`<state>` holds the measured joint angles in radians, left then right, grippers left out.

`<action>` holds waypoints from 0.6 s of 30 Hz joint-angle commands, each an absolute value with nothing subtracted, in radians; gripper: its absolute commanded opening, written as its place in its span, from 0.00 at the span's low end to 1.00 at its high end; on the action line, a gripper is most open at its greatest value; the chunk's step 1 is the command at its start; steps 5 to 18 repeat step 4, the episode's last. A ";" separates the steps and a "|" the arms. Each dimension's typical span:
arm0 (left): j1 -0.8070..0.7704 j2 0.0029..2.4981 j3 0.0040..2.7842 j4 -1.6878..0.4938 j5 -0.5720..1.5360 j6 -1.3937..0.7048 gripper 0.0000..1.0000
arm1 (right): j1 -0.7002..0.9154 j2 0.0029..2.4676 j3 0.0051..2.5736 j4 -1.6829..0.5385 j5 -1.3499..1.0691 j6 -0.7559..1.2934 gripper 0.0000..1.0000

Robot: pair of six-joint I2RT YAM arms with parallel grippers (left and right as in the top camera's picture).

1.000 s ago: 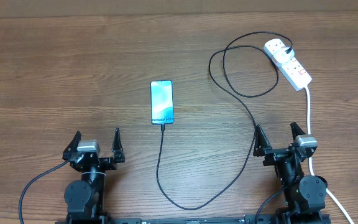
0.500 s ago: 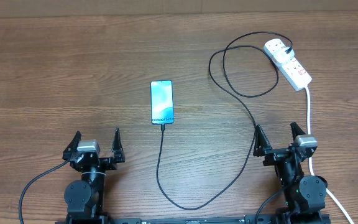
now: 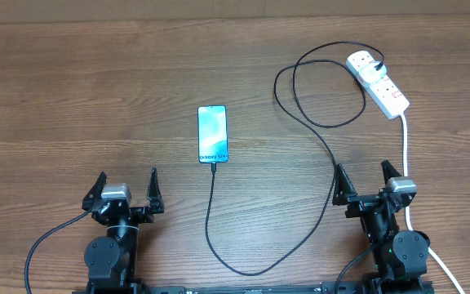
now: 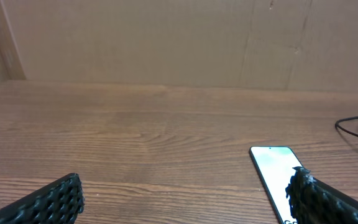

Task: Plug charger to phone and switch on socket

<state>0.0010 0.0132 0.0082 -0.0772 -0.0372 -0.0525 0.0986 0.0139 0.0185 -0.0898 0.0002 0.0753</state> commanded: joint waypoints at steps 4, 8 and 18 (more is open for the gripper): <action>0.006 0.004 0.006 -0.078 -0.026 -0.052 1.00 | 0.094 0.003 0.008 -0.084 -0.001 0.077 1.00; 0.006 0.004 0.006 -0.078 -0.026 -0.052 1.00 | 0.094 0.003 0.008 -0.084 -0.001 0.077 1.00; 0.006 0.004 0.006 -0.078 -0.026 -0.052 1.00 | 0.094 0.003 0.008 -0.084 -0.001 0.077 1.00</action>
